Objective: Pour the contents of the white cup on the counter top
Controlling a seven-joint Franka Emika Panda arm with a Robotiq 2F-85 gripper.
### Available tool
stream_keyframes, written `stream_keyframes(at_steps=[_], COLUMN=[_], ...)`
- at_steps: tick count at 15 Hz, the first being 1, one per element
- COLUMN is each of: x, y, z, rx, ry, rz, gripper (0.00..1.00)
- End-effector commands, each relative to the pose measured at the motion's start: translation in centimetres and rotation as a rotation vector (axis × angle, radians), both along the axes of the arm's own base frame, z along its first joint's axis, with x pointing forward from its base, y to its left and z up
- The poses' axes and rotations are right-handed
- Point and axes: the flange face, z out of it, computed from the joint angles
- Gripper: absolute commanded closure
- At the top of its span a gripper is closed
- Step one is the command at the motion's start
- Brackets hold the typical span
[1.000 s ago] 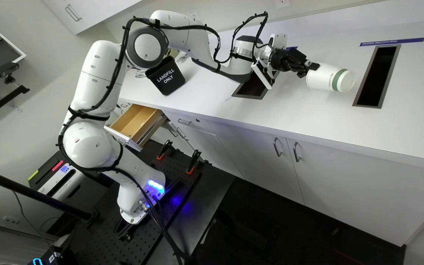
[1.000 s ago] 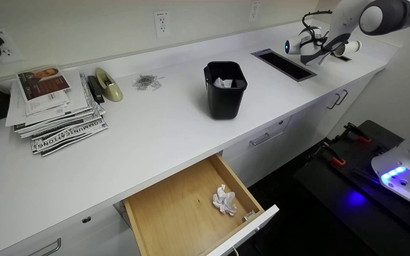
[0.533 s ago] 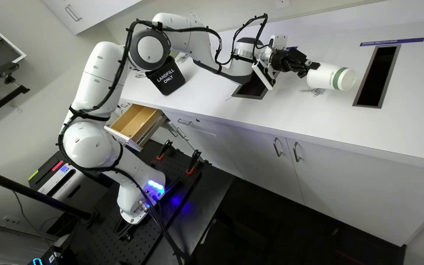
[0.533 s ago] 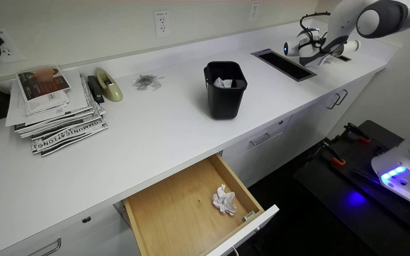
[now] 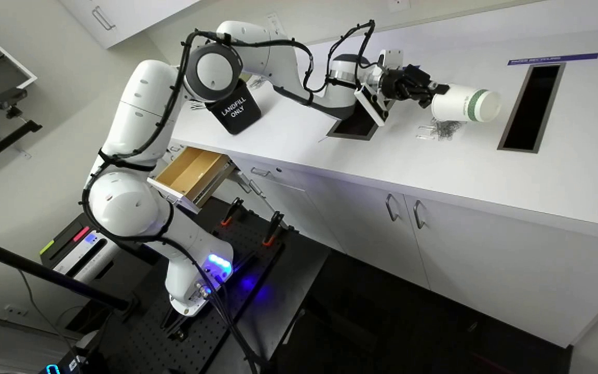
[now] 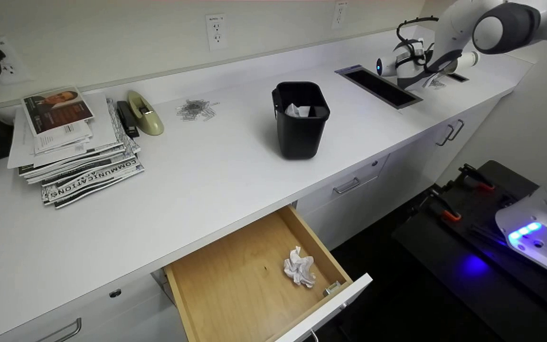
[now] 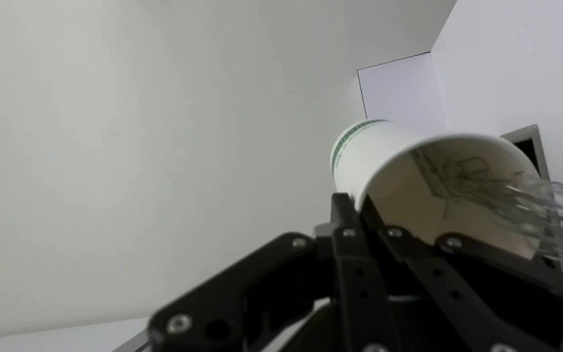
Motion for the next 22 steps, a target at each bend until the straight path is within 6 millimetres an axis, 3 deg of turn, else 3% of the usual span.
stream_keyframes(at_steps=[1, 14, 17, 22], x=[0.7, 1.1, 1.0, 0.5], y=[0.5, 1.0, 1.1, 1.5], z=[0.6, 1.3, 2.8, 7.2], rx=[-0.025, -0.037, -0.007, 0.053], ry=[0.040, 0.057, 0.019, -0.074], rz=[-0.007, -0.002, 0.004, -0.016], gripper=[0.99, 0.99, 0.99, 0.99])
